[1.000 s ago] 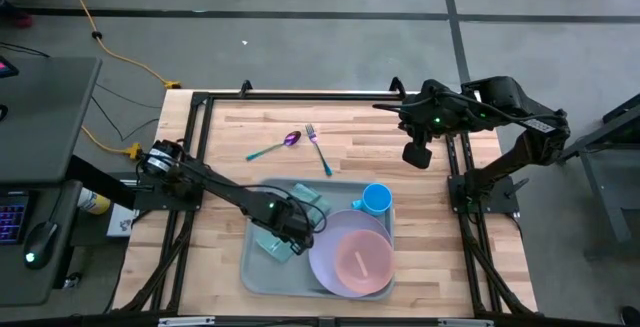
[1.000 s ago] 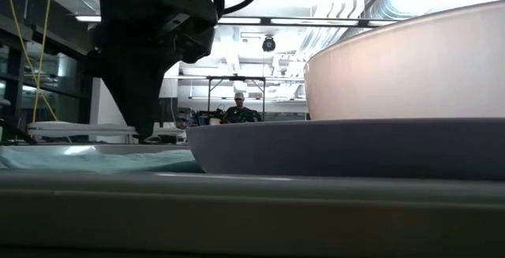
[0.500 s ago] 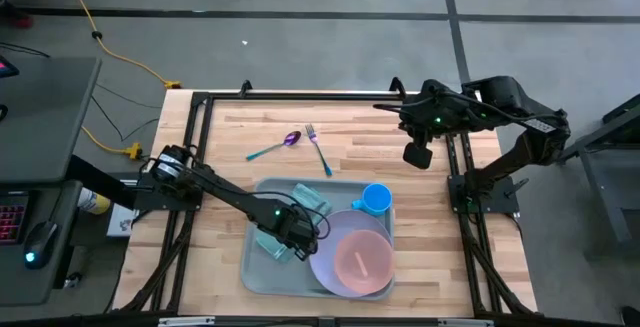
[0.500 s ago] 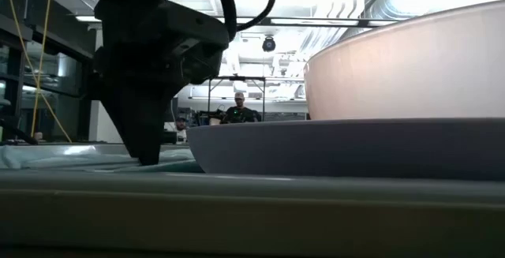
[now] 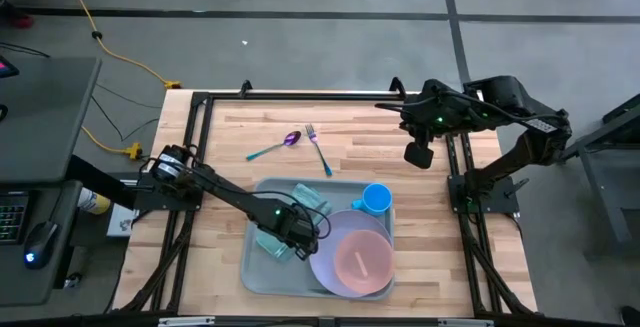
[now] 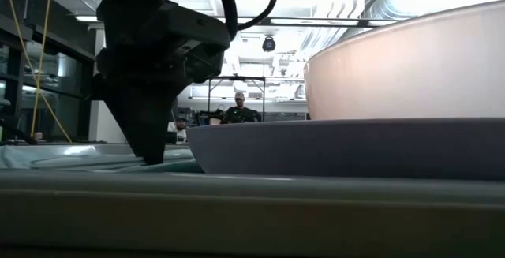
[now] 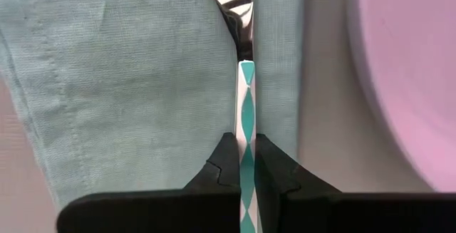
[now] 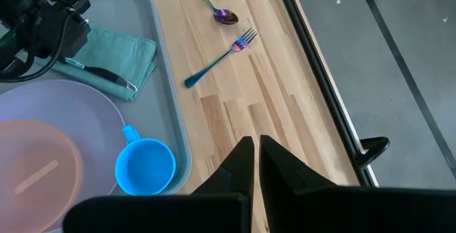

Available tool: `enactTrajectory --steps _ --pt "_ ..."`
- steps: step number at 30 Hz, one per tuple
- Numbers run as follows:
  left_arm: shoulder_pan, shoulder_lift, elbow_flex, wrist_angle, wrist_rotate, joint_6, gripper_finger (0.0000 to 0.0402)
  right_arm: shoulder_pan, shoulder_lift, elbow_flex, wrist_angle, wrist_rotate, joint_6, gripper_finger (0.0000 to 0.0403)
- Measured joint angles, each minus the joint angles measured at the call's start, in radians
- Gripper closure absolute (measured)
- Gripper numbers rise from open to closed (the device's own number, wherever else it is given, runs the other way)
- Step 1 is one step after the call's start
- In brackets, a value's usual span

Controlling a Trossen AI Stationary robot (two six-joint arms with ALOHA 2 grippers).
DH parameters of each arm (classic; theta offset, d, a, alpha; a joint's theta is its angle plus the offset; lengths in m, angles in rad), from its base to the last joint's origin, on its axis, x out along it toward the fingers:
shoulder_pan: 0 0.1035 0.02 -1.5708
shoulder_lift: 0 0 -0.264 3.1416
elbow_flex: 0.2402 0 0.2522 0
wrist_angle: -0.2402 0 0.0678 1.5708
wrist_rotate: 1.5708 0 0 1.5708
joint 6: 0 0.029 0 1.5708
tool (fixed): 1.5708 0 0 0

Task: Set up tray
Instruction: Adjust the green knife

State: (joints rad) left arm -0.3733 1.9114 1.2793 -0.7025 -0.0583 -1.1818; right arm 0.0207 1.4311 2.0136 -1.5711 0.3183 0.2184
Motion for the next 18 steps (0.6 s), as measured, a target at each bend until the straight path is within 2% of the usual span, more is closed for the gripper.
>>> enactTrajectory --steps 5,13,18 --pt "0.000 0.000 0.000 -0.002 0.006 0.016 0.0341 0.000 0.000 0.000 0.000 0.000 -0.002 0.0402" --pt "0.000 0.000 0.000 -0.001 0.018 0.017 0.0253 0.000 0.000 0.000 0.000 0.000 -0.010 0.0402" --pt "0.000 -0.004 0.000 -0.003 0.025 0.018 0.0215 0.000 0.000 0.000 0.000 0.000 -0.010 0.0403"
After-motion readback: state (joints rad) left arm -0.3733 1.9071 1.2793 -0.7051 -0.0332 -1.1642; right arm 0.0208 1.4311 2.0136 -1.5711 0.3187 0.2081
